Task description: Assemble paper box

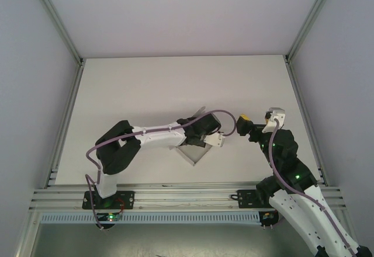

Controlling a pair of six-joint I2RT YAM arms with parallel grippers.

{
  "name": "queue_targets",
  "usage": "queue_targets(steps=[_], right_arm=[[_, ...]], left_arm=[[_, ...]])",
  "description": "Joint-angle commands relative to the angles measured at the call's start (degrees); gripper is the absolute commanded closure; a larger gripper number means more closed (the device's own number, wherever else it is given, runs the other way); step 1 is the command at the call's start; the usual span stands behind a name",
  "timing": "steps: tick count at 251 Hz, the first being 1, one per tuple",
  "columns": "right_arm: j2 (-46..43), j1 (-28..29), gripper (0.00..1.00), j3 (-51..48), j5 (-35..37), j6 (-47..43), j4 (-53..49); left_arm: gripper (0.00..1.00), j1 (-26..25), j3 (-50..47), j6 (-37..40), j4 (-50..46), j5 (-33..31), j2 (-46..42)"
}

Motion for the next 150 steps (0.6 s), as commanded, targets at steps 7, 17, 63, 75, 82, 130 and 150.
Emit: queue_targets(steps=[7, 17, 63, 75, 82, 130, 150], right_arm=[[-0.4, -1.3, 0.02, 1.4, -0.5, 0.3, -4.5], [-0.3, -1.7, 0.02, 1.6, -0.4, 0.2, -4.5], [2.5, -3.6, 0.02, 2.8, -3.6, -1.5, -4.7], [3.9, -4.2, 0.02, 3.0, -5.8, -3.0, -4.2], [5.0, -4.3, 0.02, 3.1, -7.2, -3.7, -3.7], [17.6, -4.7, 0.02, 3.6, -21.1, -14.3, 2.8], [25.2, -4.5, 0.02, 5.4, -28.6, -19.6, 4.1]], left_arm=[[0.00, 1.2, 5.2, -5.9, -1.8, 4.9, -7.5], [0.00, 1.8, 6.1, -7.4, -1.9, 5.8, -8.7], [0.00, 3.1, 8.2, -14.5, -1.2, 7.8, -14.9], [0.00, 3.1, 8.8, -16.9, -0.8, 6.6, -16.4], [0.00, 3.1, 9.4, -18.7, -0.9, 5.3, -17.1], [0.00, 4.2, 15.9, -42.0, -7.6, -14.1, -21.8], [0.00, 7.0, 14.5, -54.2, -12.3, -17.3, -26.3]])
